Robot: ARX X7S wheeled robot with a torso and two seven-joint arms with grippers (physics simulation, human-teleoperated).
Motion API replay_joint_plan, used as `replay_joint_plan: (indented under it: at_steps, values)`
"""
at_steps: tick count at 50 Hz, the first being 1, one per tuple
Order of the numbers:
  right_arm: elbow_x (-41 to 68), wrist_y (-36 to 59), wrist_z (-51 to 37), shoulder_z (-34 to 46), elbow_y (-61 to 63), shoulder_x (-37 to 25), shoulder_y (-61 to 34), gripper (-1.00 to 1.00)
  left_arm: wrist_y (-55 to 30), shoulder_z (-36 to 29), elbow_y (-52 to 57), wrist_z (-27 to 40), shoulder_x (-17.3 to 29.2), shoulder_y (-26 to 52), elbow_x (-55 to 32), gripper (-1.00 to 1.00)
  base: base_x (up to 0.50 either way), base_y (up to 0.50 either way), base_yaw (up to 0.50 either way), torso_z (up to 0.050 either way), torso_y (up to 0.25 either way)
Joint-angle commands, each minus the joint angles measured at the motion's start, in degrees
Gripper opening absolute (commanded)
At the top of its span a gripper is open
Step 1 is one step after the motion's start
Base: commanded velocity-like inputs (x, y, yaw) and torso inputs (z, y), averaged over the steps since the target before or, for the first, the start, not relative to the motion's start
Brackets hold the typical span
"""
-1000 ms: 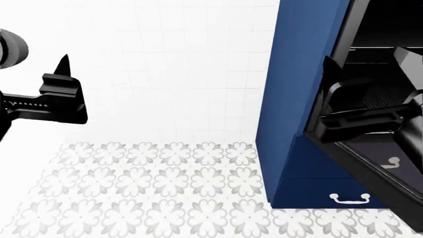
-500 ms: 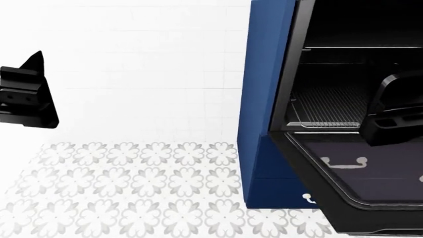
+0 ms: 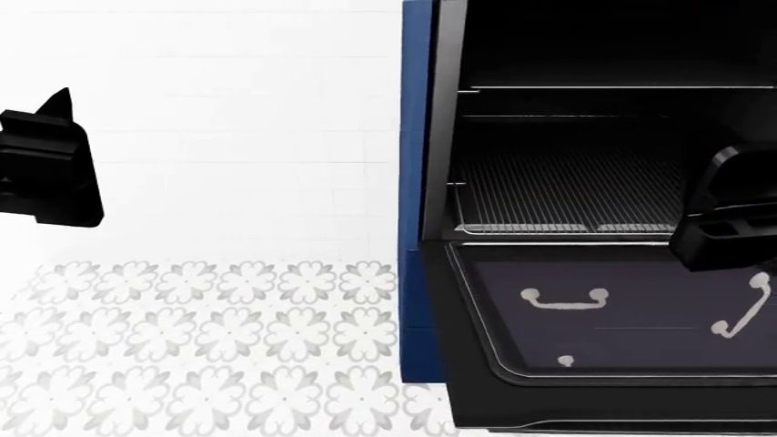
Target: Fully slide the bottom oven rack out.
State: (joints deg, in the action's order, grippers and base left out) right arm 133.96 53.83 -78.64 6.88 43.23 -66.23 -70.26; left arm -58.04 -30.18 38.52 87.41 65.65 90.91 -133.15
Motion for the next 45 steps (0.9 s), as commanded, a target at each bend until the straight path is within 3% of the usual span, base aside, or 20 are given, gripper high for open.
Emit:
replay_joint_plan:
  at_steps: [1,18,45]
  values:
    - [-0.16,-0.73,0.41,-0.69,0.44,-0.91,1.4,1.0,1.7,-2.63,0.04,-2.07,1.18,0.95,1.06,1.0,0.0,-0.5,0.0,0.0,0.0]
    - [1.27,-0.29,-1.1,3.21,-0.28,-0.88,-3.1,1.0,3.16,-1.82,1.35,-4.82,2.75,-0.28,1.68,1.0,0.0,-0.5,0.0,0.0,0.0]
    - [1.16,-3.06,0.65,0.16,0.14,-3.24,1.59,1.0,3.57,-3.14,0.72,-4.68,2.82,0.94,1.95,1.0,0.0,-0.5,0.0,0.006,0.0]
